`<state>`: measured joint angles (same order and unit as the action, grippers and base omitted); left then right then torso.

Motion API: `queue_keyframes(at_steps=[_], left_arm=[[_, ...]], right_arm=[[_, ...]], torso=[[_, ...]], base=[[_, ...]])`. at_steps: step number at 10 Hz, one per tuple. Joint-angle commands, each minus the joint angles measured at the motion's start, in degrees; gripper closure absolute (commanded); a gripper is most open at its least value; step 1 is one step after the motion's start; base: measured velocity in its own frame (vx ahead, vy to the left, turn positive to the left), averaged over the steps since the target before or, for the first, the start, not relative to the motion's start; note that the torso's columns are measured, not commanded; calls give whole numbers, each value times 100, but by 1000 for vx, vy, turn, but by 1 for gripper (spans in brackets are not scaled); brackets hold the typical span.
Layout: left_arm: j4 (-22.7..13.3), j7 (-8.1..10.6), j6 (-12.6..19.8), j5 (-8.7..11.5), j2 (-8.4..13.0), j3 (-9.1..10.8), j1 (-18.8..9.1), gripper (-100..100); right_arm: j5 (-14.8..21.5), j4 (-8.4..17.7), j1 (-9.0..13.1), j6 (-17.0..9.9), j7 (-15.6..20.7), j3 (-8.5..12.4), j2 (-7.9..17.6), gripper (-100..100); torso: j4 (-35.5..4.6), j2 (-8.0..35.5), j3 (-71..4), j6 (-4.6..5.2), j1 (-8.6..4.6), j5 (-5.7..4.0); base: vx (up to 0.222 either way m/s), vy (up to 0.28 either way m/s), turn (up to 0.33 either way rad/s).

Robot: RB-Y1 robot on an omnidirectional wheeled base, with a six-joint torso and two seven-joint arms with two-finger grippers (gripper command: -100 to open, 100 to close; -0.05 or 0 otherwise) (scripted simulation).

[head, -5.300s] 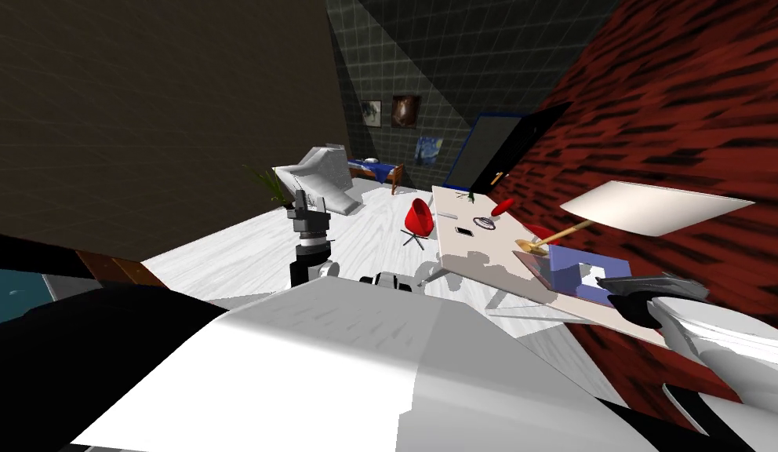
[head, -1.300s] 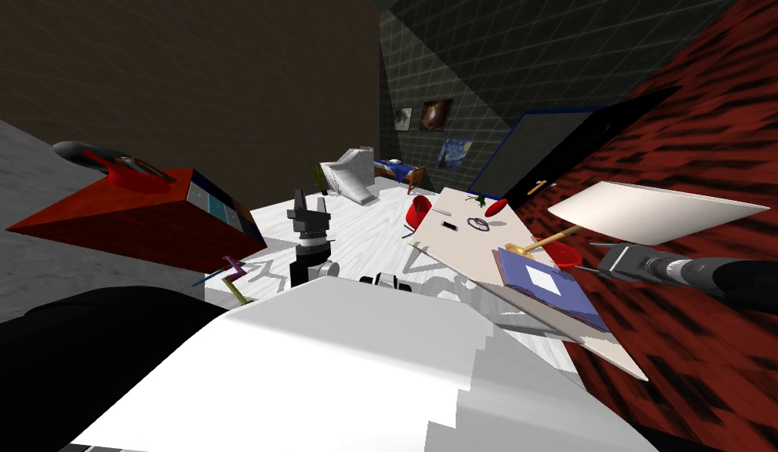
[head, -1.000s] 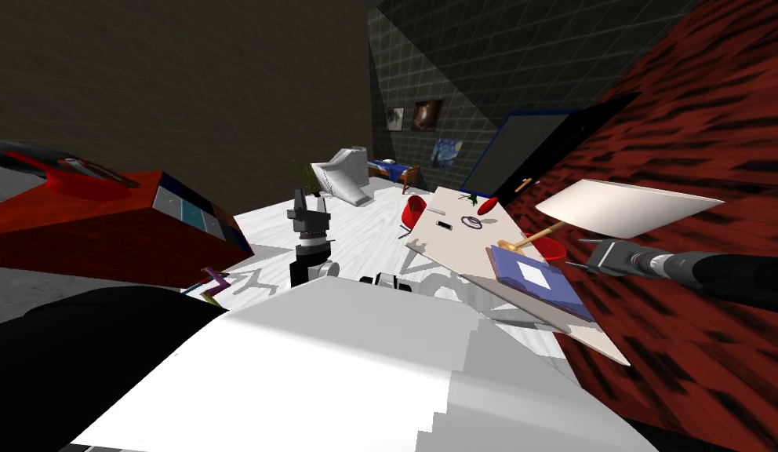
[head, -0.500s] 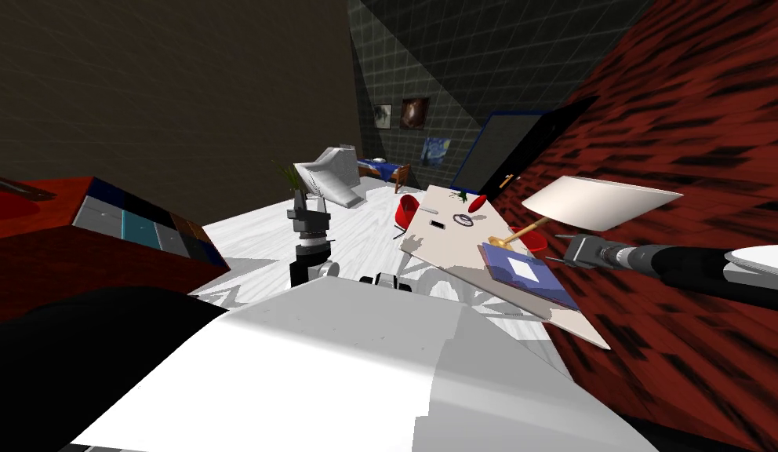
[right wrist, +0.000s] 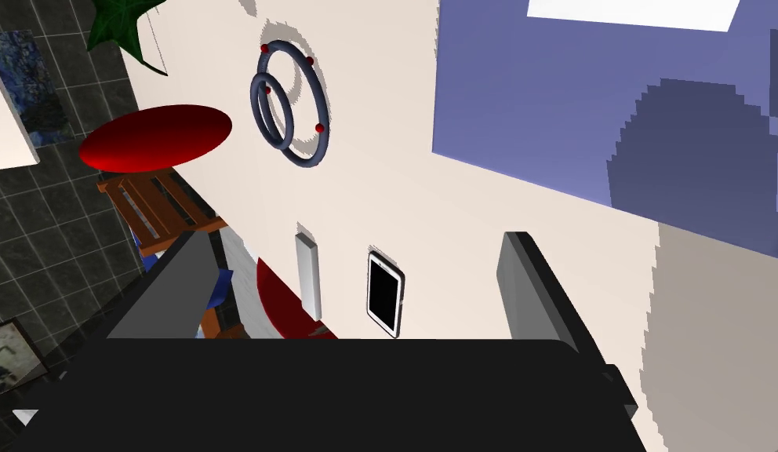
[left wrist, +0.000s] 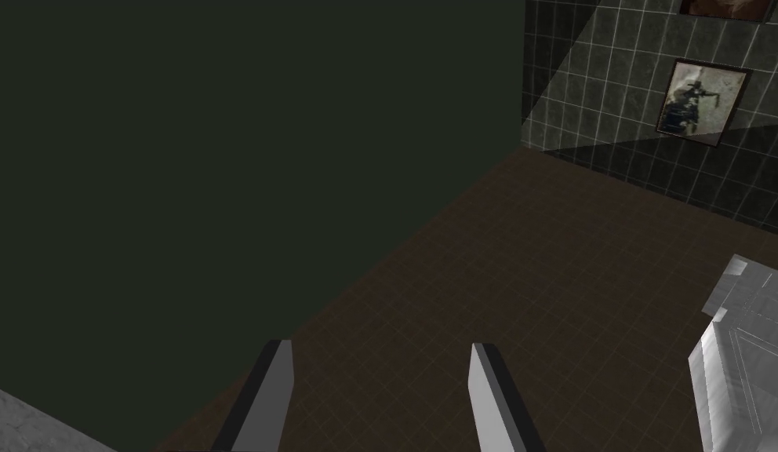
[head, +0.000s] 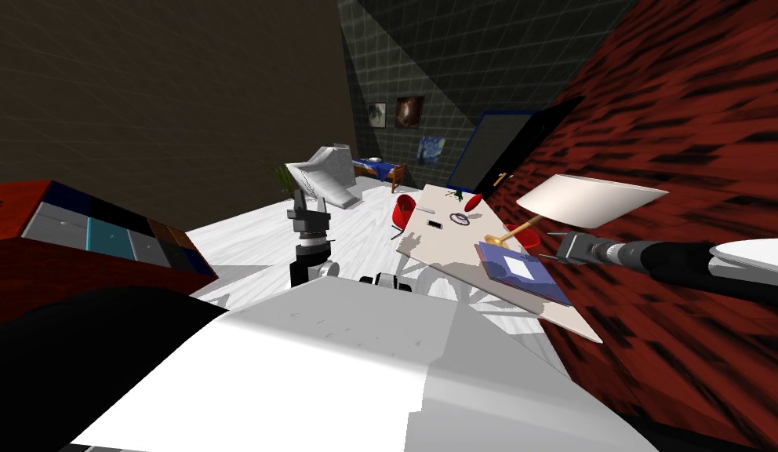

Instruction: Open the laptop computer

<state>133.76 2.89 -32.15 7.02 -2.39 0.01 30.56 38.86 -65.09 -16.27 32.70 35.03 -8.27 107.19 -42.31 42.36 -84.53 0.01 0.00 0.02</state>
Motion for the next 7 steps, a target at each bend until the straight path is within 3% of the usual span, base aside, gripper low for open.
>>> queue_keyframes(at_steps=[1,3,4,5,7], left_arm=[[0,0,0,0,0,0,0,0],[0,0,0,0,0,0,0,0],[0,0,0,0,0,0,-1,0],[0,0,0,0,0,0,0,0],[0,0,0,0,0,0,-1,0]], right_arm=[[-133,-38,30,242,-187,95,394,-100],[-133,-38,30,242,-187,95,394,-100],[-194,-53,60,374,-286,142,602,-100],[-463,-53,60,374,-257,10,602,-100],[-310,-53,60,374,-286,119,602,-100]], torso=[[1,-2,-1,0,-1,-2],[4,-8,-3,-2,-1,-5],[4,-9,-5,-2,1,-3],[2,-8,-6,1,3,2],[3,-8,-4,-2,-1,-4]], base=[[8,-18,-109],[5,-10,-8],[6,-10,-70],[8,-11,-53],[0,0,0]])
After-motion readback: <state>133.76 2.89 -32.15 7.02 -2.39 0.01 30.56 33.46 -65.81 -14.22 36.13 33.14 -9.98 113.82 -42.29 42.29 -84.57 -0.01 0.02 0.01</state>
